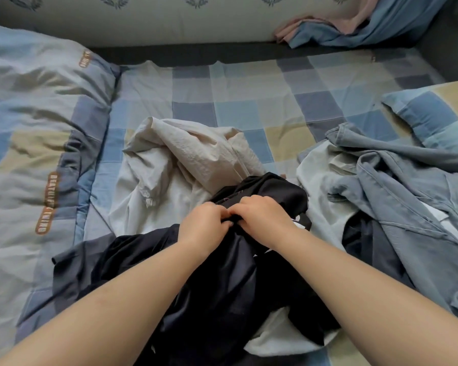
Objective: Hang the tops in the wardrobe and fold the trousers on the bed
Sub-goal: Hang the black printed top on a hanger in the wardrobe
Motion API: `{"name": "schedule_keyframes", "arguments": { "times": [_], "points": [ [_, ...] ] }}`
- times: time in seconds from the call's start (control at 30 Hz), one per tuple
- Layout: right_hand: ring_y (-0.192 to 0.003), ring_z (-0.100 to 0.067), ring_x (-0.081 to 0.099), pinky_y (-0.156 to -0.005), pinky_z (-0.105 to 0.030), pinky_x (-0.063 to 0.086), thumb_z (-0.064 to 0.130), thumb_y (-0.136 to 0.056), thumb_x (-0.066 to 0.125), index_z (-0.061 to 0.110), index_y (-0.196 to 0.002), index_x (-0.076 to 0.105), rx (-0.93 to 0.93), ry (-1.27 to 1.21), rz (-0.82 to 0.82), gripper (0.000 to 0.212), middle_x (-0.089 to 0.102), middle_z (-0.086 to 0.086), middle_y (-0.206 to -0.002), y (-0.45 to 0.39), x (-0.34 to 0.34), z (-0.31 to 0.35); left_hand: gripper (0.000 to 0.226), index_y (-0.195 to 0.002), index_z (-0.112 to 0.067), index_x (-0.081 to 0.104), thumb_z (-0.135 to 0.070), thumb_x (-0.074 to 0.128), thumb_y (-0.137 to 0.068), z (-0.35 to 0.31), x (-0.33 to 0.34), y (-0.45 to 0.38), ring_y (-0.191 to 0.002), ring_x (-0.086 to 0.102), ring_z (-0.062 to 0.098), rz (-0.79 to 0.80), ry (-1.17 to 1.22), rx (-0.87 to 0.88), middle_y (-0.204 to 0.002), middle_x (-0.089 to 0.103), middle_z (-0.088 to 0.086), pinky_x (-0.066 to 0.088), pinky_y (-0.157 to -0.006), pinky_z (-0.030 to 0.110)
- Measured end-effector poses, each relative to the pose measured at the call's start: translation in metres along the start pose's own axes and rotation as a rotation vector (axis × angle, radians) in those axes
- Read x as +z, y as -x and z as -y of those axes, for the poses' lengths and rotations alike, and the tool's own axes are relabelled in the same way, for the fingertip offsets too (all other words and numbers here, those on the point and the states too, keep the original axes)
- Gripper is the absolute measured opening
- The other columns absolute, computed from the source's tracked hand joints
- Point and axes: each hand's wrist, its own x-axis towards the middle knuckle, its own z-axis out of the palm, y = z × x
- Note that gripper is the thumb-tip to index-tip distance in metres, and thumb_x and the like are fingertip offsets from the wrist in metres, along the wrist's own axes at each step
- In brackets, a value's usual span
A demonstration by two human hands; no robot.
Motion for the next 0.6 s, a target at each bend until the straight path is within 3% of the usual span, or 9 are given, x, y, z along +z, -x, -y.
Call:
{"name": "schedule_keyframes", "arguments": {
  "times": [0.07,0.13,0.23,0.4,0.5,0.6],
  "points": [
    [-0.106,-0.020,0.055,-0.080,-0.035,0.045,0.025,-0.089,0.052,0.033,-0.116,0.062,0.064,-0.143,-0.043,0.029,0.059,0.002,-0.106,0.011,-0.008,-0.001,0.018,-0.102,-0.026,0.071,-0.032,0.063,-0.087,0.000,0.000,0.011,-0.100,0.053,0.017,-0.140,0.002,0.136,-0.103,0.058,-0.004,0.042,-0.074,0.029],
    [-0.103,-0.019,0.056,-0.080,-0.037,0.047,0.024,-0.086,0.054,0.027,-0.108,0.063,0.084,-0.201,-0.068,0.024,0.061,0.003,-0.103,0.023,-0.018,0.001,0.016,-0.099,-0.020,0.070,-0.029,0.064,-0.087,-0.001,-0.005,0.019,-0.098,0.055,0.018,-0.169,0.044,0.246,-0.101,0.060,-0.004,0.042,-0.078,0.030],
    [-0.092,-0.023,0.059,-0.074,-0.038,0.045,0.024,-0.085,0.054,0.017,-0.102,0.058,0.047,-0.213,-0.048,0.019,0.066,0.001,-0.094,0.042,-0.038,0.008,0.015,-0.099,-0.016,0.064,-0.028,0.059,-0.090,-0.009,-0.019,0.035,-0.089,0.062,0.020,-0.083,0.143,0.323,-0.091,0.068,-0.003,0.044,-0.078,0.035],
    [-0.077,-0.030,0.060,-0.059,-0.033,0.033,0.027,-0.082,0.059,0.015,-0.099,0.053,-0.116,-0.077,0.028,0.022,0.066,-0.005,-0.080,0.067,-0.085,0.015,0.018,-0.107,-0.020,0.056,-0.032,0.053,-0.094,-0.027,-0.056,0.059,-0.086,0.060,0.021,0.034,0.103,0.463,-0.089,0.067,-0.003,0.038,-0.069,0.030],
    [-0.071,-0.031,0.058,-0.058,-0.036,0.042,0.031,-0.079,0.058,0.016,-0.088,0.052,-0.252,0.061,0.129,0.019,0.059,-0.005,-0.073,0.089,-0.117,0.017,0.017,-0.099,-0.026,0.055,-0.041,0.054,-0.092,-0.037,-0.084,0.078,-0.071,0.054,0.007,0.213,0.080,0.496,-0.074,0.055,-0.016,0.040,-0.065,0.025],
    [-0.073,-0.030,0.058,-0.056,-0.032,0.039,0.039,-0.081,0.052,0.019,-0.085,0.054,-0.315,0.231,0.259,0.020,0.060,-0.006,-0.075,0.116,-0.146,0.022,0.019,-0.084,-0.031,0.050,-0.048,0.056,-0.089,-0.040,-0.115,0.105,-0.063,0.047,-0.006,0.357,-0.063,0.542,-0.065,0.045,-0.019,0.034,-0.058,0.013]
  ]
}}
